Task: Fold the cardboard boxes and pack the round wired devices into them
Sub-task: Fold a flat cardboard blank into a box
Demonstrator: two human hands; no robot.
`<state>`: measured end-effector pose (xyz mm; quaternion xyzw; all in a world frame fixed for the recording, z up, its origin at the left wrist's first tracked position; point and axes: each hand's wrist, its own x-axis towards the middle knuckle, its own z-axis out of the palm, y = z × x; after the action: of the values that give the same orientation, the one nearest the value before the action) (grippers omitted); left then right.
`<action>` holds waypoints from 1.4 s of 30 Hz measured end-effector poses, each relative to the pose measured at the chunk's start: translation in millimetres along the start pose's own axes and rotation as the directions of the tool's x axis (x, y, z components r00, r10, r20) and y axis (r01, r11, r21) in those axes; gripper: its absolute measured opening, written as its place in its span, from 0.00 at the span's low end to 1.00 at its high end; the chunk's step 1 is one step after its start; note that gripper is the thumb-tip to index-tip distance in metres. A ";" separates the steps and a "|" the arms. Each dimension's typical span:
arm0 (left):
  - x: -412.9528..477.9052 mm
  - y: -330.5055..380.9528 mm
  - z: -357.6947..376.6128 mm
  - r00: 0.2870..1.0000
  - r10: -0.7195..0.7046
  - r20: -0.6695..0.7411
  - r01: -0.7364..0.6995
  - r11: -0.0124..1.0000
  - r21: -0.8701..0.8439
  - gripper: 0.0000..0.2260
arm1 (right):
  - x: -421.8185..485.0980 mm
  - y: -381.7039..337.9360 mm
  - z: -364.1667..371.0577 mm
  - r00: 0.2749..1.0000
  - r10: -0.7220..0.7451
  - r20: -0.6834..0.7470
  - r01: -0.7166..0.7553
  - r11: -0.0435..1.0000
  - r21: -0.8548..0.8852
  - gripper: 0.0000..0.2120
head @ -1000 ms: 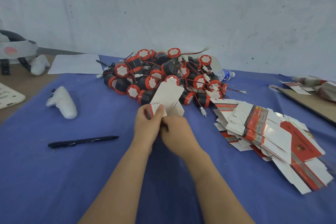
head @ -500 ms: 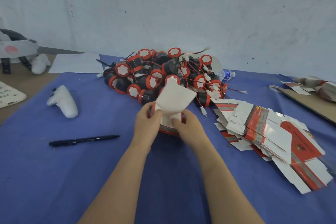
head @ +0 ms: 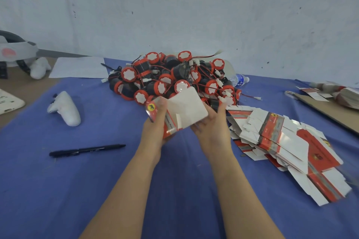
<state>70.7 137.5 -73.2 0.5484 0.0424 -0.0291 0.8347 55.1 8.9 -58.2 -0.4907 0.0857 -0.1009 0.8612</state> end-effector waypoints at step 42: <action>-5.2 -15.7 1.5 0.869 0.442 -0.224 -0.232 0.762 0.604 0.18 | 1.0 25.4 0.7 0.933 -0.300 -0.200 0.113 0.770 -0.628 0.17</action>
<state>64.1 129.9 -86.4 0.7620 0.0800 0.2121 0.6066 58.5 21.9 -79.8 -0.7270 0.1832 -0.2337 0.6191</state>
